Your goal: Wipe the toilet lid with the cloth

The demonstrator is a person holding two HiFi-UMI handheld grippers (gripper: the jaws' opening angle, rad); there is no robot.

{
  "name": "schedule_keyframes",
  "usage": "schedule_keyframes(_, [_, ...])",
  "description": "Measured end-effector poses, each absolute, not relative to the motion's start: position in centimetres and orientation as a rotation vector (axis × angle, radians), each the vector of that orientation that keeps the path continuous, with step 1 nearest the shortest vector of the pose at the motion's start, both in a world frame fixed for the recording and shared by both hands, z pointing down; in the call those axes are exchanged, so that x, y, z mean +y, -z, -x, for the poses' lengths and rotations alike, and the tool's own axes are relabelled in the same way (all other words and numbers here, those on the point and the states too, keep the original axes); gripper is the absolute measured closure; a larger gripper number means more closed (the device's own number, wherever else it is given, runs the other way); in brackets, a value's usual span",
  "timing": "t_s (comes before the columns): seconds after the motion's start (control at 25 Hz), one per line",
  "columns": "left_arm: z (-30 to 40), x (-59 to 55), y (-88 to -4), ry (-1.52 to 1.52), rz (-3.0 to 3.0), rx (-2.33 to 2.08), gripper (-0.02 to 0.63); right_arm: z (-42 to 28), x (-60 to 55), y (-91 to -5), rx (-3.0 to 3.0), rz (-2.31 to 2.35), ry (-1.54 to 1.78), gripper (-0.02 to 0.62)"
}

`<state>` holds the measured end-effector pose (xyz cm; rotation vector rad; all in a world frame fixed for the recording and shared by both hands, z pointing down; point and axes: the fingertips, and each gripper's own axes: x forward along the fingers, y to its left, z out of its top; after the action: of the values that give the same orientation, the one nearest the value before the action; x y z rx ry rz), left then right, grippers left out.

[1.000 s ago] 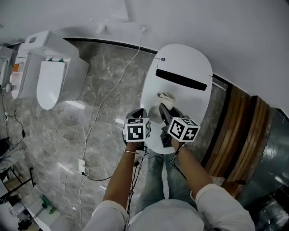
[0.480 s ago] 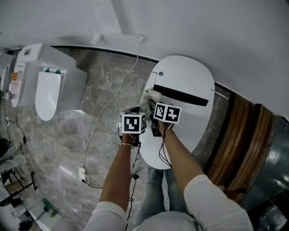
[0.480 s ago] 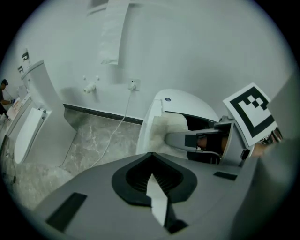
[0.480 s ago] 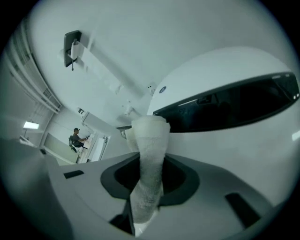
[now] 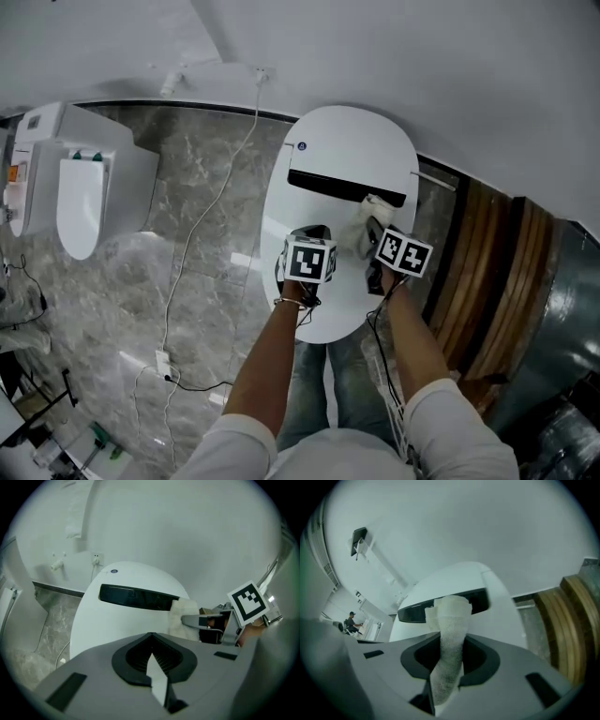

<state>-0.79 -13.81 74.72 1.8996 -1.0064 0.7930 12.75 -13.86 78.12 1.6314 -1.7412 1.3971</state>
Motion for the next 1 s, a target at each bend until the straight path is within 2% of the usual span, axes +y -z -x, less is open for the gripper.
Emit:
schedule_keyframes(0.24, [0.4, -13.5, -74.4, -0.805, -1.918, -0.972, 0.594, -23.7, -10.8, -78.5, -1.525, -1.775, -1.329, 0.499])
schedule_keyframes(0.4, [2.7, -12.8, -74.2, -0.798, -1.891, -1.014, 0.594, -23.5, -10.7, -77.6, -1.476, -1.807, -1.272, 0.5])
schedule_keyframes(0.48, [4.5, -12.4, -74.2, -0.803, -1.875, -1.044, 0.594, -19.2, -11.3, -76.6, -1.588, -1.758, -1.26, 0.5])
schedule_keyframes(0.8, [13.7, -11.8, -74.0, -0.874, -1.823, -1.183, 0.594, 6.1, -11.5, -77.0, -1.991, -1.349, -1.534, 0.5])
schedule_keyframes(0.92, [16.6, -11.4, -74.3, -0.891, -1.793, -1.232, 0.594, 11.6, -11.1, -78.1, -2.021, -1.221, -1.499, 0.499])
schedule_keyframes(1.0, [17.6, -11.0, -74.3, -0.878, -1.773, -1.246, 0.594, 12.8, -11.0, -79.0, -1.993, -1.201, -1.514, 0.5])
